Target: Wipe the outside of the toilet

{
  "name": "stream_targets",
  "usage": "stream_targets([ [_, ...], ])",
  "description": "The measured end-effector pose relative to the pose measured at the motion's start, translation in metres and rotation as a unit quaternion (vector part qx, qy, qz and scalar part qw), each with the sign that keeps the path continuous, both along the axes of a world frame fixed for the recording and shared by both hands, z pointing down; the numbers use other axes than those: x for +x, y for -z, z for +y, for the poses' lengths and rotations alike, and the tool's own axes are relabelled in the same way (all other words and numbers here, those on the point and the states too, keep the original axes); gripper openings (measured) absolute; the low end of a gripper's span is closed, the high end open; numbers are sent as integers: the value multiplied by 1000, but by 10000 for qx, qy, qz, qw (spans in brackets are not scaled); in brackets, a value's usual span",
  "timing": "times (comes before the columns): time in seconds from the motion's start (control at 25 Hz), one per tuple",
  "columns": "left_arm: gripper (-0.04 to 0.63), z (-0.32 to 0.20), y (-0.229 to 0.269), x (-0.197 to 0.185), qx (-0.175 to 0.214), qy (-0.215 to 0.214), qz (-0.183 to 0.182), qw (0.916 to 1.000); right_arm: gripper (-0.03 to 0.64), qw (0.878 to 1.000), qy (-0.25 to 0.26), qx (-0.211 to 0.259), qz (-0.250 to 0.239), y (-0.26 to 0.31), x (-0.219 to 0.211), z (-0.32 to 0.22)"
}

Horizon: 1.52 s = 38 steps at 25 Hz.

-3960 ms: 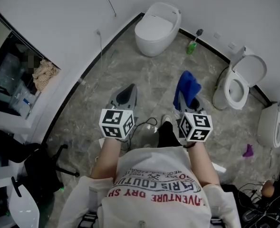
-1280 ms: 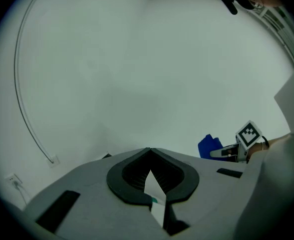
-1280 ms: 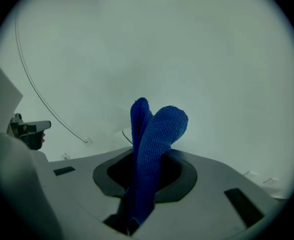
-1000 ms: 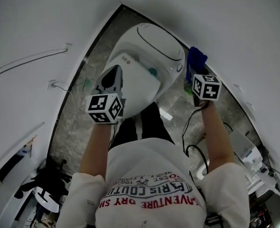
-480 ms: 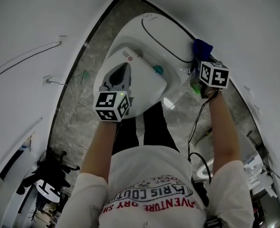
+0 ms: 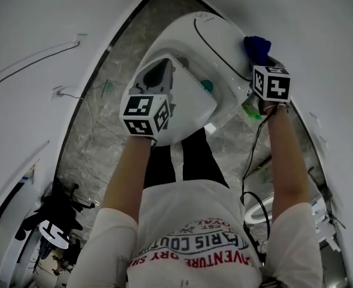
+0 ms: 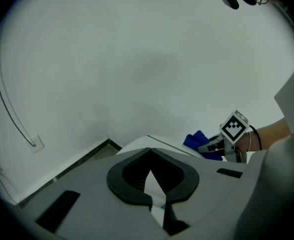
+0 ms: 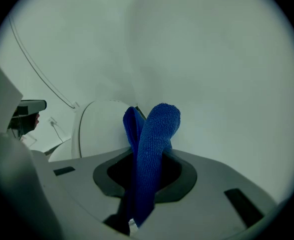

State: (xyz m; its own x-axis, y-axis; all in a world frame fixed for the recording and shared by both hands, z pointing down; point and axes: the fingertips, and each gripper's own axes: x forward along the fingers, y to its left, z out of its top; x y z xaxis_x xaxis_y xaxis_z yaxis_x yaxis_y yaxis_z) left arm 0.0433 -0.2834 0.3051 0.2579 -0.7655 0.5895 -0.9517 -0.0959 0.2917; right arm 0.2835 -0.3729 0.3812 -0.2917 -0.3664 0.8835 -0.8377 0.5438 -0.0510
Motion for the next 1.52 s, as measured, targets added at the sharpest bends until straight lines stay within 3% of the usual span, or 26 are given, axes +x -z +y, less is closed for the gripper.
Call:
stream_targets([
  [0.32,6,-1,-25,-29,62,108,215,9997,75,9931,985,309,563,1,-51,-22],
  [0.48,6,11,-41,-42,67,63,249,9996,75,9850,1540,508,581,5,-85,-32],
  [0.92,6,22,-71,-81,131,85,348,9993,75,9672,2395,350,768,0,-154,-57],
  [1.08,6,22,-78,-96,190,148,383,9990,75,9510,2920,313,970,-1,-181,-58],
  [1.52,6,59,-110,-156,72,599,607,9963,75,8837,4387,-354,1593,-41,-283,-46],
])
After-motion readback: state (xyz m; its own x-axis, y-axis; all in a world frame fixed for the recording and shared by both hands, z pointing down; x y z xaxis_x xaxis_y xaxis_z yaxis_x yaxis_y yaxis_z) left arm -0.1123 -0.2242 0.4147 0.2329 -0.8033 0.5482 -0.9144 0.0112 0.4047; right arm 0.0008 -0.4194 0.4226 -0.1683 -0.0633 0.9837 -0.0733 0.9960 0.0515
